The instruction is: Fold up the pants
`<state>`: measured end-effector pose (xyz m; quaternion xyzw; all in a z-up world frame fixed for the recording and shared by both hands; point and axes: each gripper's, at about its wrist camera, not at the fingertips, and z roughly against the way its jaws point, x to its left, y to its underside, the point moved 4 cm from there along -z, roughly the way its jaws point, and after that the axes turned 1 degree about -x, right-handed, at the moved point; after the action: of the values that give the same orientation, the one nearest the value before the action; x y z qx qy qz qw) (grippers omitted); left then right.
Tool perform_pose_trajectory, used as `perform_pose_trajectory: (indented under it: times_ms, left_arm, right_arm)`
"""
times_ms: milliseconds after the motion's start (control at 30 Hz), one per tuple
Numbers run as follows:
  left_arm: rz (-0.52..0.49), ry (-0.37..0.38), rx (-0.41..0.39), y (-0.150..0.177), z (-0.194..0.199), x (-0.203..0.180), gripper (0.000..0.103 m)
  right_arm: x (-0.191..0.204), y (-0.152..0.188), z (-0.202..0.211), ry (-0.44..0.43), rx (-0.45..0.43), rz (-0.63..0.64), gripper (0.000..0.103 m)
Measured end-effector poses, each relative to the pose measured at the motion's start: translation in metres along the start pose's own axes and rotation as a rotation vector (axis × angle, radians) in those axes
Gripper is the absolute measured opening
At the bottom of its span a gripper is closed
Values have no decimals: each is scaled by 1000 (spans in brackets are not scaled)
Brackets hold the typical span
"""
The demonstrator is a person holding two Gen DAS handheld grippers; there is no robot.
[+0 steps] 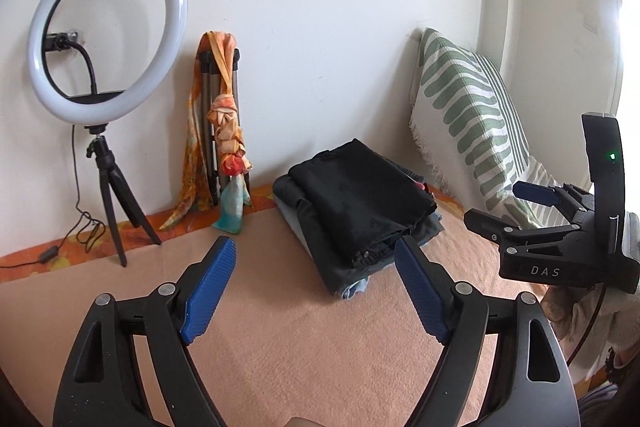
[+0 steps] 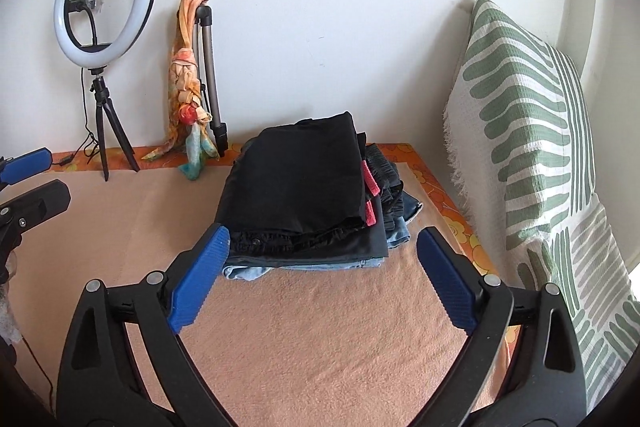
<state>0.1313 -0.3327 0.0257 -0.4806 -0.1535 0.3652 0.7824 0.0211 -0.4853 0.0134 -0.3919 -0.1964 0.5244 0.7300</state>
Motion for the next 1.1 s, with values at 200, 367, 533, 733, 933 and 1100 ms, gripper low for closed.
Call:
perform_pose_trajectory:
  times_ms: [200, 367, 533, 733, 933, 1100]
  left_arm:
    - [-10, -7, -16, 17, 26, -9, 83]
    - [-30, -37, -36, 28, 41, -12, 85]
    - [-63, -65, -56, 37, 51, -15, 89]
    - [-81, -73, -46, 48, 53, -14, 98]
    - [-64, -81, -50, 54, 54, -7, 103]
    - [-65, -98, -42, 56, 54, -4, 103]
  right_arm:
    - [5, 18, 23, -11, -22, -21, 99]
    - [7, 31, 30, 0, -29, -24, 99]
    - [11, 40, 36, -3, -40, -36, 99]
    - [19, 41, 40, -7, -66, -38, 103]
    - [23, 42, 40, -19, -84, -49, 103]
    - [23, 41, 38, -14, -99, -58, 103]
